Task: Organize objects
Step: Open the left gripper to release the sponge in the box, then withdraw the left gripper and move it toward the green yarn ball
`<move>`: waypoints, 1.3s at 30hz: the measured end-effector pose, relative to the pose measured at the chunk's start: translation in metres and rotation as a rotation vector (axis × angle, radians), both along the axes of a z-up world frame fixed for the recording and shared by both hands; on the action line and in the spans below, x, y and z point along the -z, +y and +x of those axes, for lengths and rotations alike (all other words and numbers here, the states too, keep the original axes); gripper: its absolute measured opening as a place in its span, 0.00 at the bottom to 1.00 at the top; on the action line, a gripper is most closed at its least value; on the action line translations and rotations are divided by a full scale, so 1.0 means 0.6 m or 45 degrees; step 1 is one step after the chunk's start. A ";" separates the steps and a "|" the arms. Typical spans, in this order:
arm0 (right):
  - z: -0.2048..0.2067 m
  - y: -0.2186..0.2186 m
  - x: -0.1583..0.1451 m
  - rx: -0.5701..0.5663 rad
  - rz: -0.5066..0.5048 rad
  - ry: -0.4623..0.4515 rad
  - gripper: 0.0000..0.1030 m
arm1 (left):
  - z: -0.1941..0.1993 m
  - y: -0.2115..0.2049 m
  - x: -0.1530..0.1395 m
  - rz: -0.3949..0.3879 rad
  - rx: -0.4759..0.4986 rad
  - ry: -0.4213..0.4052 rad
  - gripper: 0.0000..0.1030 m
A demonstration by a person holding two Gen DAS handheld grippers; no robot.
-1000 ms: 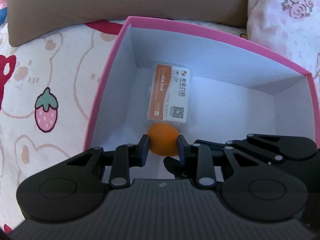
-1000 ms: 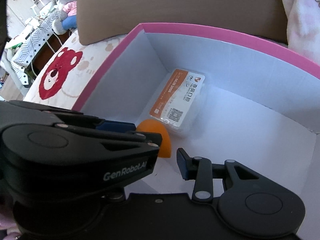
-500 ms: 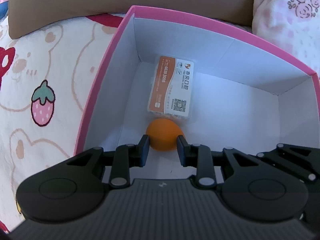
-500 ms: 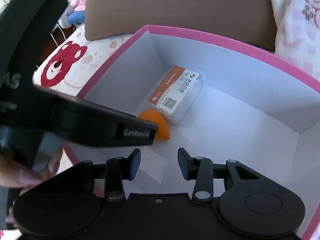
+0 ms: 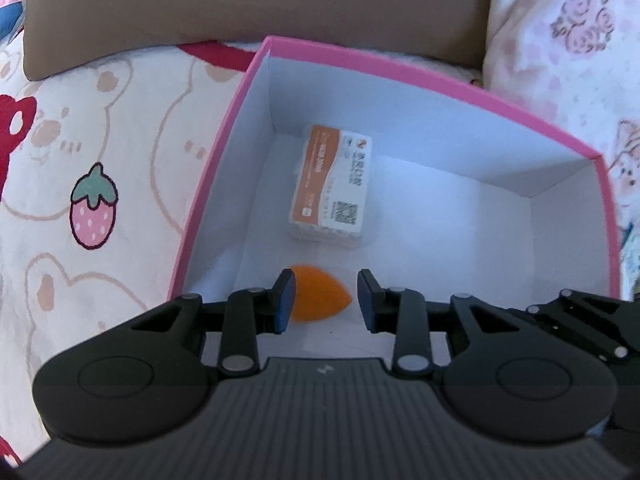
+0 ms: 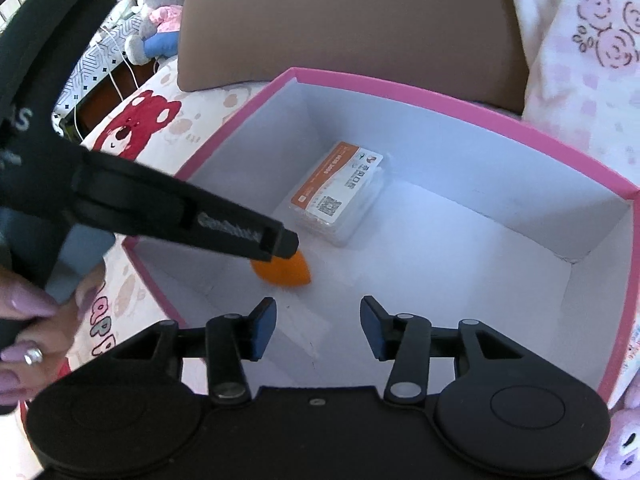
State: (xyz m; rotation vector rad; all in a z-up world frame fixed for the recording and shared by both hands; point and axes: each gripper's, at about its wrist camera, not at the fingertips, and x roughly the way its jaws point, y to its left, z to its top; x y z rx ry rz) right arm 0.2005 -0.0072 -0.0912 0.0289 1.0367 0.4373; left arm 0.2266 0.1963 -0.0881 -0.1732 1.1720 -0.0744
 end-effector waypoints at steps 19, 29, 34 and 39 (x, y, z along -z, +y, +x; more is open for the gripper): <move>-0.101 -0.062 -0.124 0.000 -0.022 -0.149 0.77 | -0.114 -0.070 -0.172 0.096 0.201 -0.067 0.58; -0.155 -0.097 -0.186 0.072 -0.112 -0.175 0.84 | -0.154 -0.087 -0.219 0.087 0.254 -0.071 0.65; -0.190 -0.111 -0.208 0.081 -0.135 -0.157 0.84 | -0.180 -0.103 -0.234 0.104 0.263 -0.073 0.65; -0.229 -0.126 -0.229 0.068 -0.163 -0.134 0.84 | -0.207 -0.120 -0.254 0.083 0.277 -0.086 0.67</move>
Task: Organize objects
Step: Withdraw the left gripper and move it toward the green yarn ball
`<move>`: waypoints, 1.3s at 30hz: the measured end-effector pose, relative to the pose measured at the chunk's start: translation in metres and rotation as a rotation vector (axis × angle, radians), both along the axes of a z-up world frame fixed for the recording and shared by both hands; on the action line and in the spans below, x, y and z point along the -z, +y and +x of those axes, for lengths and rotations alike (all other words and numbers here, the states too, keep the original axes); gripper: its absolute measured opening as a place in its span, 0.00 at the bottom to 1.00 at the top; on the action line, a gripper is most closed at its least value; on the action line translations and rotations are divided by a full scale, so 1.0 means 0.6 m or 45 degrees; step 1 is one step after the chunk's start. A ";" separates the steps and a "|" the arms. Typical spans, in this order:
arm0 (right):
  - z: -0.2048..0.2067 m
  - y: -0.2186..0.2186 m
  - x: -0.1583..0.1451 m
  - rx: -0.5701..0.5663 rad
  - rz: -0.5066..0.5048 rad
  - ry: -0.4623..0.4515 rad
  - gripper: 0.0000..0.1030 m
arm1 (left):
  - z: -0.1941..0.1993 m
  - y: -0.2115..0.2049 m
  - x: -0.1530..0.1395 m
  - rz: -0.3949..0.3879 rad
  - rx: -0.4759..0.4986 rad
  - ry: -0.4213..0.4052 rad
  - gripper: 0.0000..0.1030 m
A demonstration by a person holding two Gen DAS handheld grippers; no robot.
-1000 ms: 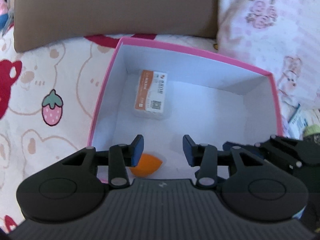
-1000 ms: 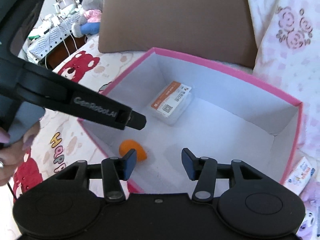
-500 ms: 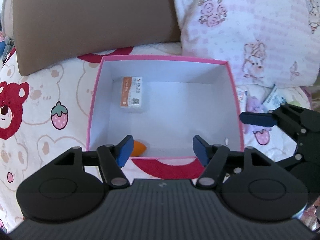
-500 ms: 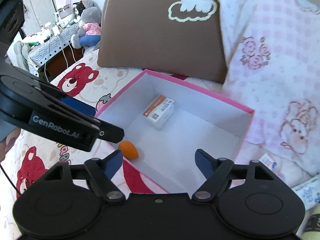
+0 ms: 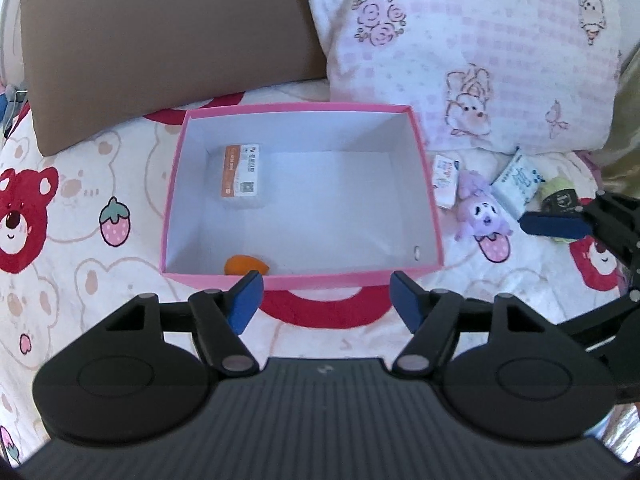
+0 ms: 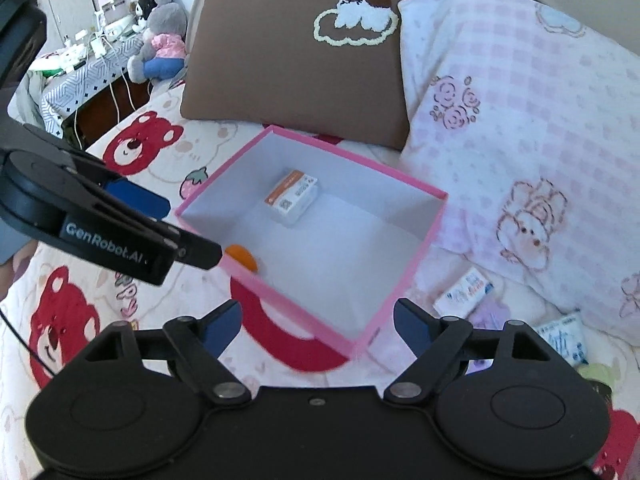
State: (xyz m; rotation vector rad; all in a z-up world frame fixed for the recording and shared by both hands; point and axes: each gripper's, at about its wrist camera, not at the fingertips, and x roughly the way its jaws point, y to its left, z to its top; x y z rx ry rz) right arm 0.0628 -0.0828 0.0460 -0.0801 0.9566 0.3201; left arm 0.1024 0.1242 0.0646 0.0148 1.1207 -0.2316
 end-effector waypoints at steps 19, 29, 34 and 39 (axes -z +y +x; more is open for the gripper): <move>-0.108 -0.067 -0.034 0.074 -0.070 0.007 0.84 | -0.102 -0.064 -0.035 -0.063 0.141 0.013 0.85; -0.156 -0.121 -0.021 0.110 -0.063 0.023 0.84 | -0.119 -0.123 0.021 -0.078 0.228 0.087 0.91; -0.172 -0.152 -0.003 0.163 -0.058 0.040 0.84 | -0.120 -0.149 0.039 -0.102 0.280 0.118 0.91; -0.185 -0.185 0.023 0.227 -0.029 0.079 0.84 | -0.119 -0.191 0.055 -0.107 0.338 0.147 0.91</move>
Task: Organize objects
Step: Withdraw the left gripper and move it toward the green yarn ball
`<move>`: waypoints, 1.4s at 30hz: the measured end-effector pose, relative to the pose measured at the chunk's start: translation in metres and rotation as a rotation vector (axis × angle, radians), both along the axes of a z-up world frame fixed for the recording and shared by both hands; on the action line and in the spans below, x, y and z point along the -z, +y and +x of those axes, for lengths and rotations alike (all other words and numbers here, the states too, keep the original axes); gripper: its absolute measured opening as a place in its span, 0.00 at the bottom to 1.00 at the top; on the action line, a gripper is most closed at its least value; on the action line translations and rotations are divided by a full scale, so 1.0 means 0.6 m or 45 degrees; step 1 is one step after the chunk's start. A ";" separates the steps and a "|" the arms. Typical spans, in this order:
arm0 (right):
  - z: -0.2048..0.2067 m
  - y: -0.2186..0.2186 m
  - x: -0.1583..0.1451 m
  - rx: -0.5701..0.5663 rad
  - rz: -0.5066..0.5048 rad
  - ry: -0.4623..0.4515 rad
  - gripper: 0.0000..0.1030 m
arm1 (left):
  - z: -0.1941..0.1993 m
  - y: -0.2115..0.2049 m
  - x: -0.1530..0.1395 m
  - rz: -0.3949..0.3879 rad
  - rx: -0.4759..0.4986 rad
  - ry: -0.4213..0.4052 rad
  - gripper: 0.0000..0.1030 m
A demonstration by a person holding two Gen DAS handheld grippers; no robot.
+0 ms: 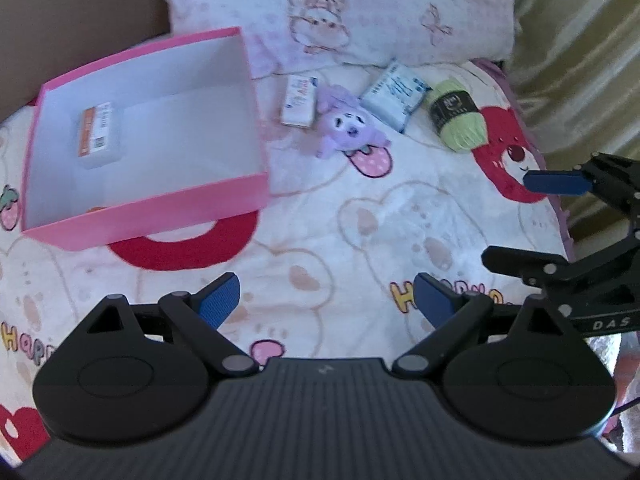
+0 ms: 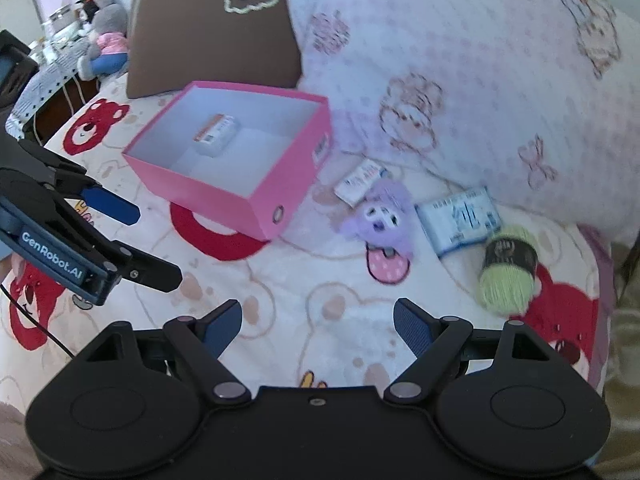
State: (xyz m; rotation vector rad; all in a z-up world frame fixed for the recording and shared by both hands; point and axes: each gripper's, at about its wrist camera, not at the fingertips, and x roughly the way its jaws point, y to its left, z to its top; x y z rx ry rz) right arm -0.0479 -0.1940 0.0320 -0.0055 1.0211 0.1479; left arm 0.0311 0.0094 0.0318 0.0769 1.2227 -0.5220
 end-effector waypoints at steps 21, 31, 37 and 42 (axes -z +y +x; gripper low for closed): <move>-0.061 -0.121 0.031 0.147 -0.087 -0.341 0.84 | 0.027 -0.162 -0.036 0.013 0.159 -0.162 0.91; -0.043 -0.200 0.090 0.181 0.050 -0.552 0.92 | 0.067 -0.250 -0.038 -0.146 0.201 -0.281 0.91; -0.014 -0.231 0.119 0.305 0.056 -0.484 0.92 | 0.102 -0.321 -0.001 -0.176 0.245 -0.243 0.91; 0.001 -0.233 0.132 0.298 0.084 -0.472 0.92 | 0.132 -0.364 0.034 -0.145 0.246 -0.229 0.91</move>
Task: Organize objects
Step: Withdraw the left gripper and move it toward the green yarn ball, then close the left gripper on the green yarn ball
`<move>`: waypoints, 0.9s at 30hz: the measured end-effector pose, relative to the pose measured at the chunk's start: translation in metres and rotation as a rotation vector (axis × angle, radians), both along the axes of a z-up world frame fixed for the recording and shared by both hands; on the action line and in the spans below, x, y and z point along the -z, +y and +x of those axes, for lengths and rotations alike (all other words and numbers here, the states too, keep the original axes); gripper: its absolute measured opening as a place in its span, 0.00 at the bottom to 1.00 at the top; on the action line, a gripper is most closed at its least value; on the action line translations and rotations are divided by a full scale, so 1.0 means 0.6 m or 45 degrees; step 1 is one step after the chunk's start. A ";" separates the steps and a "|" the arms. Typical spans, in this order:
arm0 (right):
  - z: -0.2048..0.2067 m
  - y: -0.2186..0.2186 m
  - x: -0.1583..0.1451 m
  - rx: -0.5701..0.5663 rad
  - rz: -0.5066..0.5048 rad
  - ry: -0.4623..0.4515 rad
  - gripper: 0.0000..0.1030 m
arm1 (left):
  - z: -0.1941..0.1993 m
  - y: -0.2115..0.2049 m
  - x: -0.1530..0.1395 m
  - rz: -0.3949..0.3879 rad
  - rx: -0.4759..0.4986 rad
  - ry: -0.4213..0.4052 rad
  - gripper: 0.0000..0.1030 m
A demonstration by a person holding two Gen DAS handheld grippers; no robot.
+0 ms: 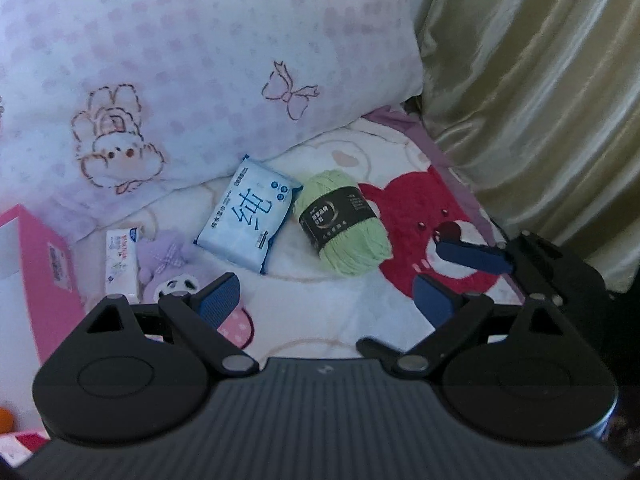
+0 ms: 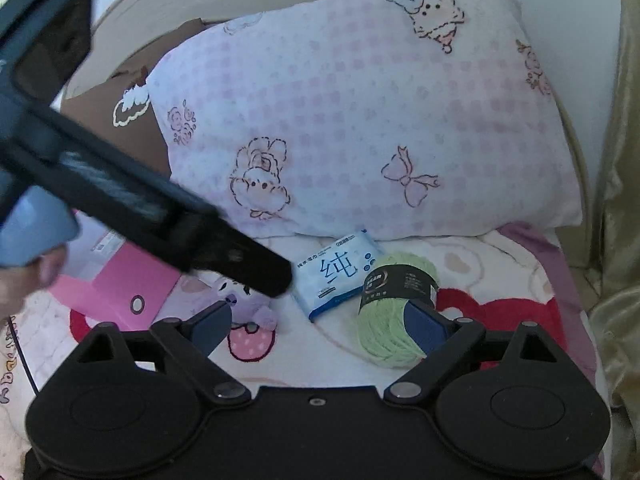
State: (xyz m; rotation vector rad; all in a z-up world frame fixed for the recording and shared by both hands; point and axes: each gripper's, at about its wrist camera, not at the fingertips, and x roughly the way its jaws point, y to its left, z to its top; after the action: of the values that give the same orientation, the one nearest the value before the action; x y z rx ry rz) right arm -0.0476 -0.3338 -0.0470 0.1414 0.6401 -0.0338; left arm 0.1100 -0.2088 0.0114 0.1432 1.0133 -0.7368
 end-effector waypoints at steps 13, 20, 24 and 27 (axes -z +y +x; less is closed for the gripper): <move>0.029 -0.083 0.093 0.154 0.230 -0.021 0.91 | 0.065 0.016 0.108 -0.223 -0.214 0.055 0.91; 0.033 -0.074 0.125 0.199 0.086 -0.062 0.91 | 0.082 0.018 0.145 -0.296 -0.223 0.076 0.91; 0.048 -0.100 0.144 0.261 0.136 -0.047 0.91 | 0.086 -0.004 0.160 -0.342 -0.192 0.102 0.91; 0.052 -0.116 0.161 0.296 0.199 -0.021 0.91 | 0.093 -0.020 0.174 -0.361 -0.191 0.122 0.91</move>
State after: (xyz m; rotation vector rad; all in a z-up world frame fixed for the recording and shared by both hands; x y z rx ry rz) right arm -0.0163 -0.4037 -0.1437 0.3661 0.6071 -0.2066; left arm 0.1658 -0.2211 -0.0931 -0.2132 0.9879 -0.7472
